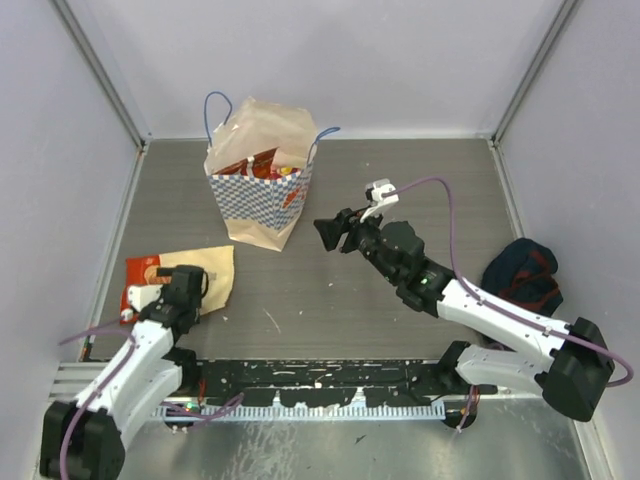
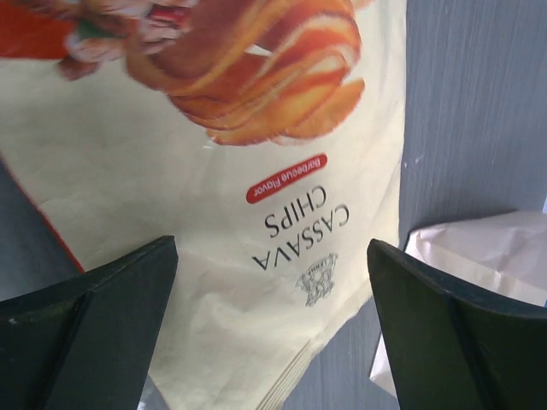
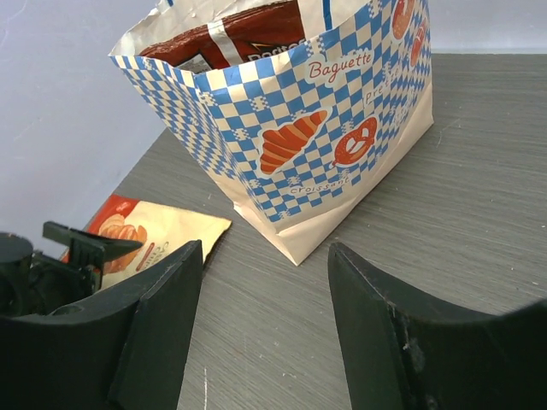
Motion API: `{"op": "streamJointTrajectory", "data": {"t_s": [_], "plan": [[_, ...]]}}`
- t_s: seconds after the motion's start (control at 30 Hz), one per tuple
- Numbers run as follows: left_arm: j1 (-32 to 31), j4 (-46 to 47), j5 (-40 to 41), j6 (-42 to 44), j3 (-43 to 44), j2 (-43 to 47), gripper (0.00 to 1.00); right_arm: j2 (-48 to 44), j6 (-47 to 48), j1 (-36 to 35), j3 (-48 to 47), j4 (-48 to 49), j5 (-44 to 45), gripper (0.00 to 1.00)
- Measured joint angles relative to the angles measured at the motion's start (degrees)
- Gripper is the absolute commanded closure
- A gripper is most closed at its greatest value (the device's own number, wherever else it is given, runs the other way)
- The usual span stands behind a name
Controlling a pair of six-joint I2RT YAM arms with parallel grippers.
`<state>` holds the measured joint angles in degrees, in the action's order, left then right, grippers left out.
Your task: Place the snacks into the paper bag
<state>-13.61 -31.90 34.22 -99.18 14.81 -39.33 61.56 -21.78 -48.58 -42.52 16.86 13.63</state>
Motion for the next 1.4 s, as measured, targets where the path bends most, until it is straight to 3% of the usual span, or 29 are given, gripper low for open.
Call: {"op": "streamJointTrajectory", "data": {"t_s": [0.13, 0.3, 0.6, 1.0, 1.4], "plan": [[0.46, 6.97, -5.31, 3.15, 3.32, -10.03, 0.02, 0.2, -0.04, 0.31, 0.0, 0.02, -0.04, 0.35], [0.48, 9.09, -8.46, 6.88, 4.24, -11.32, 0.02, 0.2, -0.04, 0.35, 0.0, 0.11, 0.0, 0.35], [-1.01, -5.55, -8.87, 16.65, 11.52, -7.04, 0.02, 2.25, -0.37, 0.35, 0.0, 0.37, -0.24, 0.35], [-2.25, -14.73, -6.16, 25.64, 19.82, -6.69, 0.02, 3.32, -0.94, 0.39, 0.0, 0.72, -2.19, 0.35], [-14.62, -28.98, 4.31, 31.06, 33.14, -12.41, 0.02, 4.0, -0.96, 0.39, 0.0, 0.98, -2.45, 0.35]]}}
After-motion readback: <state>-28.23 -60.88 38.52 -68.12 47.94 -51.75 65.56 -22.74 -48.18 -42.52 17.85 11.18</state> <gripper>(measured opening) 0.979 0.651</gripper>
